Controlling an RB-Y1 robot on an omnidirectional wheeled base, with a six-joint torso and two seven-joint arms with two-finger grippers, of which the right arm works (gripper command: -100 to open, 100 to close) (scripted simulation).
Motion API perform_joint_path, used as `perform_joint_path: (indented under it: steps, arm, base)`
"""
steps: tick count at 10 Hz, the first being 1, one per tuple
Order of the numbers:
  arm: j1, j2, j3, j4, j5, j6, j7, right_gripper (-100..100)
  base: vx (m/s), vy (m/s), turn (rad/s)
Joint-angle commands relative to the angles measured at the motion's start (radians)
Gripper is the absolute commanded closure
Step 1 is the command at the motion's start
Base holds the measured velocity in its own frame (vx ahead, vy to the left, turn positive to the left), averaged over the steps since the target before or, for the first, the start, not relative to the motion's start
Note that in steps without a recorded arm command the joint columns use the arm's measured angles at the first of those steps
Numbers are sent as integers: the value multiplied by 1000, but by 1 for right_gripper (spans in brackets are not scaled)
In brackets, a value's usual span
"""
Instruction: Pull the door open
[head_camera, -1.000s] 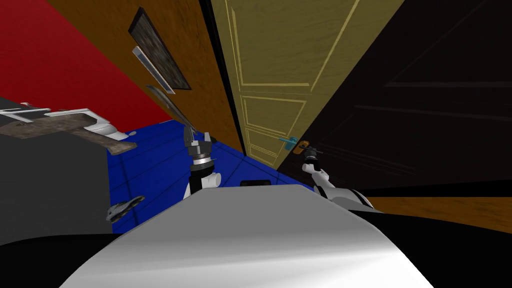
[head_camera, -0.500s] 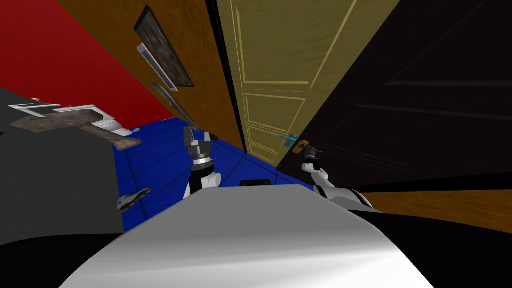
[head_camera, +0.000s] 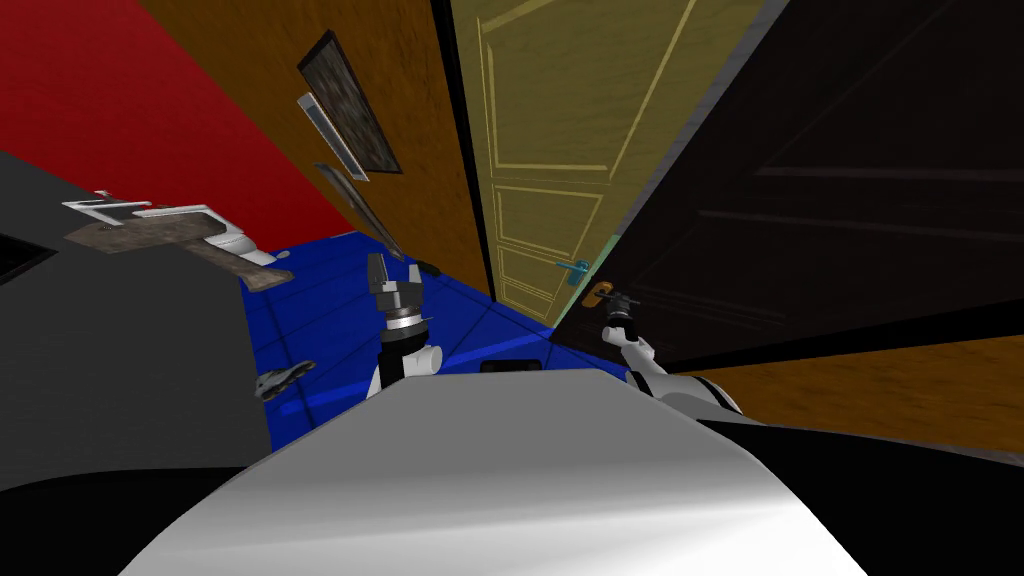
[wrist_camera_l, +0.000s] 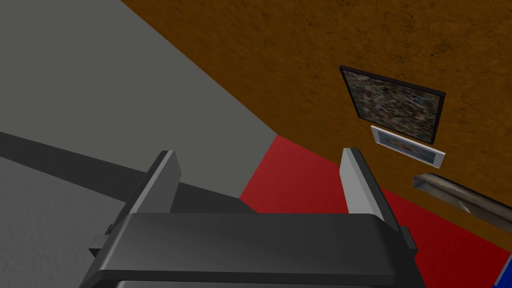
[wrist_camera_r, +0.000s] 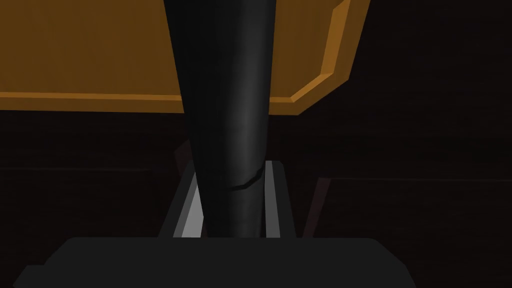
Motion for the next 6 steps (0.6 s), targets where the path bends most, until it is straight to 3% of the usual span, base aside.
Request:
perform_joint_path:
  steps: [1, 6]
  arm:
    - [8, -12, -11, 2, -3, 0, 2, 100]
    - [8, -13, -9, 2, -3, 0, 0, 100]
  base:
    - [-205, 30, -2]
    - [-238, -1, 14]
